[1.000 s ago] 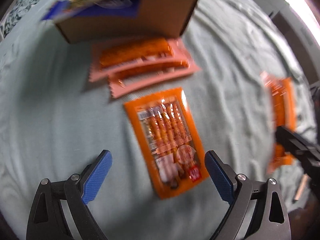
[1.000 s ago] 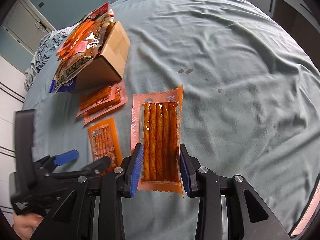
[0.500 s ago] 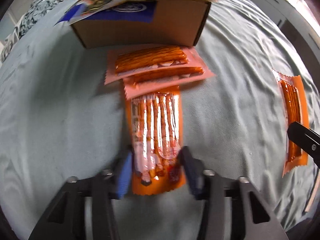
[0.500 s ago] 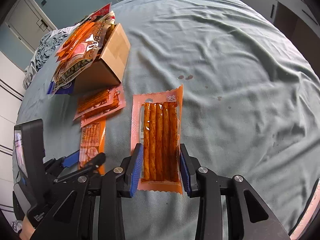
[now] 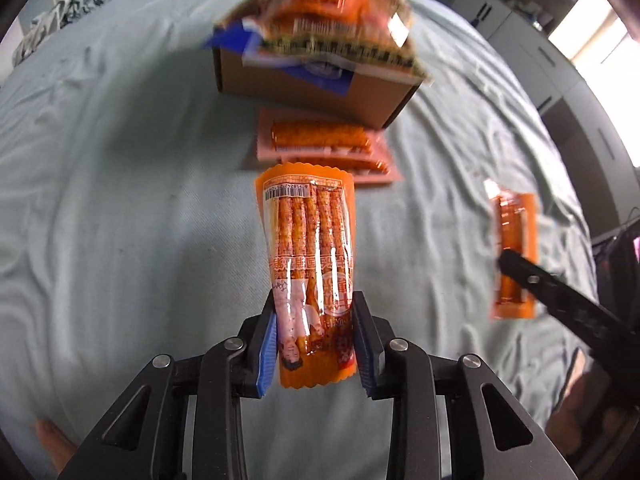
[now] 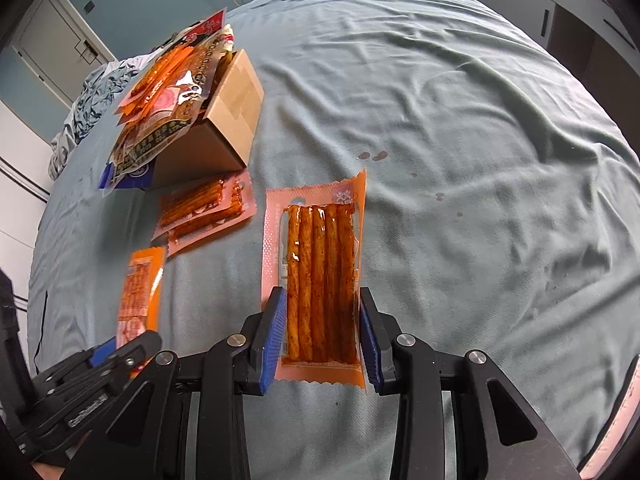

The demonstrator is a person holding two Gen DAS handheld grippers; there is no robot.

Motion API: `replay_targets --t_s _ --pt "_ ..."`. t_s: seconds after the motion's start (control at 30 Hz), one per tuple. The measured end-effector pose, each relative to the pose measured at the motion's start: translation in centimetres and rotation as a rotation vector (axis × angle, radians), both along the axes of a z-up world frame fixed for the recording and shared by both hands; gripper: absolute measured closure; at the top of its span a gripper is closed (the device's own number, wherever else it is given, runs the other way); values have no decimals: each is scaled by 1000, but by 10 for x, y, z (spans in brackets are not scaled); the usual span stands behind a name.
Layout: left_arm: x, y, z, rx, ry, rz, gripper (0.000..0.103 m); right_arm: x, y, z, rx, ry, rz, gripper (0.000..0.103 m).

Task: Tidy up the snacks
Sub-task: 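Grasp an orange sausage packet with the left tool while the right tool holds its packet, then carry the orange packet over the box and open the left tool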

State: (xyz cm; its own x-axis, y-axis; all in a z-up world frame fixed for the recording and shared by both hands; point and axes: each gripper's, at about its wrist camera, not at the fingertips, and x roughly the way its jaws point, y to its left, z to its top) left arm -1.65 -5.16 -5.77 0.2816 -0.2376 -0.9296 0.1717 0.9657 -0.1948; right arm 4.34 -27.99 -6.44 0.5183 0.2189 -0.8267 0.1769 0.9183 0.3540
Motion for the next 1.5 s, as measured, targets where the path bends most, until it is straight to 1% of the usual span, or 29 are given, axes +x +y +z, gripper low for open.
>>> replay_targets --t_s 0.1,0.2,0.23,0.27,0.3,0.37,0.43,0.53,0.6,0.67,0.7,0.73,0.77,0.8,0.9,1.0,1.03,1.1,1.13,1.17,1.23,1.3,1.33,1.4,1.43,1.47,1.5 --pt "6 0 23 -21 -47 -5 72 0 1 0 6 -3 6 70" --pt "35 -1 57 -26 -127 -14 72 1 1 -2 16 2 10 70" --pt "42 -1 64 -30 -143 -10 72 1 2 -3 16 5 16 70" --pt "60 0 77 -39 -167 -9 72 2 3 -3 15 6 16 70" --pt "73 -4 81 -43 -175 -13 72 3 4 -4 18 7 16 70" --pt "109 -6 94 -70 -178 -26 71 4 4 -5 30 12 19 70" --pt "150 -11 101 -98 -167 -7 71 6 6 -8 38 22 31 70" --pt "191 -20 103 -138 -150 13 70 10 10 -12 32 34 44 70" --pt "213 -31 101 -127 -149 -2 69 14 11 -15 33 42 52 70" --pt "228 -40 94 -95 -145 -10 63 17 11 -17 38 45 57 70" --pt "234 -42 91 -79 -140 -6 57 19 11 -19 39 44 59 70" --pt "239 -44 84 -61 -122 0 46 20 11 -20 40 43 60 70" --pt "244 -43 77 -42 -92 5 43 21 11 -21 40 44 61 70" --pt "246 -40 73 -35 -75 12 43 22 10 -22 42 44 61 70" --pt "240 -28 76 -54 -85 24 41 23 8 -24 55 44 57 70" --pt "219 -8 87 -32 -123 21 34 24 7 -23 71 33 55 70" --pt "207 -2 90 -6 -140 18 30 23 7 -21 70 25 54 70" --pt "189 6 94 53 -157 -2 27 22 8 -19 62 17 52 70" --pt "174 10 95 90 -165 -26 27 21 8 -18 60 16 51 70" --pt "165 13 96 111 -168 -40 27 19 8 -16 57 13 48 70" --pt "130 21 95 155 -162 -89 27 16 8 -11 51 2 43 70" --pt "101 27 95 149 -165 -116 26 11 7 -6 43 -12 34 70" --pt "89 30 96 137 -162 -121 23 9 7 -3 36 -20 29 70" --pt "60 37 95 72 -137 -123 20 5 8 1 25 -26 23 70" --pt "52 41 93 41 -126 -117 20 4 8 2 20 -28 19 70" --pt "44 43 91 28 -118 -113 19 2 8 4 18 -31 15 70" --pt "36 44 89 32 -118 -108 19 1 8 5 16 -34 14 70"
